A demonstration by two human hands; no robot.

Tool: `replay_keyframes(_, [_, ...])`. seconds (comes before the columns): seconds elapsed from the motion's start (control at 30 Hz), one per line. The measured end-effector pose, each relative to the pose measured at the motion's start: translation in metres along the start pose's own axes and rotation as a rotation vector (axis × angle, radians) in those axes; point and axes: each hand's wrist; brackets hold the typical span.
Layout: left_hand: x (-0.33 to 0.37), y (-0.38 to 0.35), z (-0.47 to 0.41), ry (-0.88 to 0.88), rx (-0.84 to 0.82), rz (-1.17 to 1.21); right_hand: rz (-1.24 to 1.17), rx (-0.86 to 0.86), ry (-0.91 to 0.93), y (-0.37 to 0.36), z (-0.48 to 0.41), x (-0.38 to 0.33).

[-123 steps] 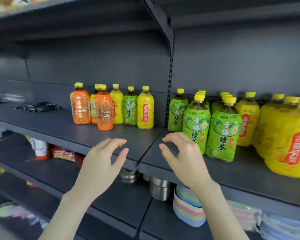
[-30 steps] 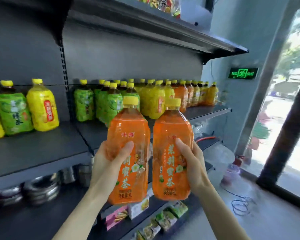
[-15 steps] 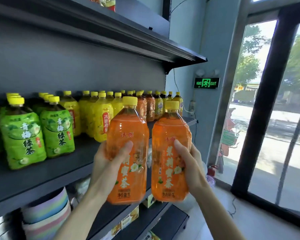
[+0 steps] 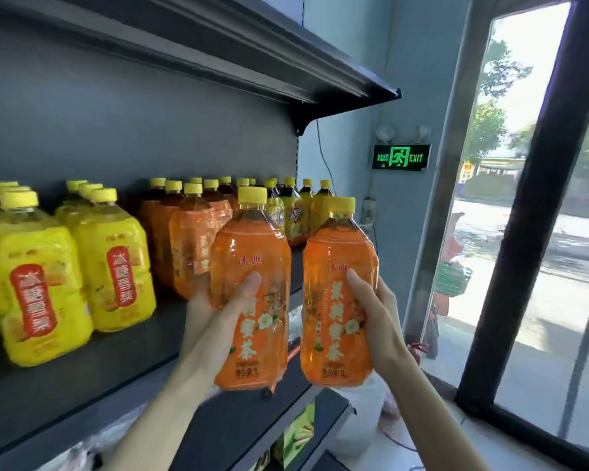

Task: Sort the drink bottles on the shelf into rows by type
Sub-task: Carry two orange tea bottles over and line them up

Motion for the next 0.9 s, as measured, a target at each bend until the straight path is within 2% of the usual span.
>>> replay_keyframes(0.23, [-0.057, -0.064, -0.072, -0.027, 0.159, -0.072, 0.024, -0.174, -0.022, 0.041, -0.131, 0.030])
replay_keyframes(0.47, [-0.086, -0.074, -0.134, -0.067, 0.390, -0.229, -0.047, -0.377, -0.041, 0.021, -0.234, 0.056])
replay_keyframes(0.9, [-0.135, -0.063, -0.180, -0.131, 0.551, -0.475, -0.203, -0.586, -0.049, -0.031, -0.320, 0.113])
Point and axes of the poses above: each hand's wrist, its own z-axis away from the middle knuckle, its own y-axis out of the back of the hand, x = y × z, and after that the axes turned 5 degrees about -y, right-handed
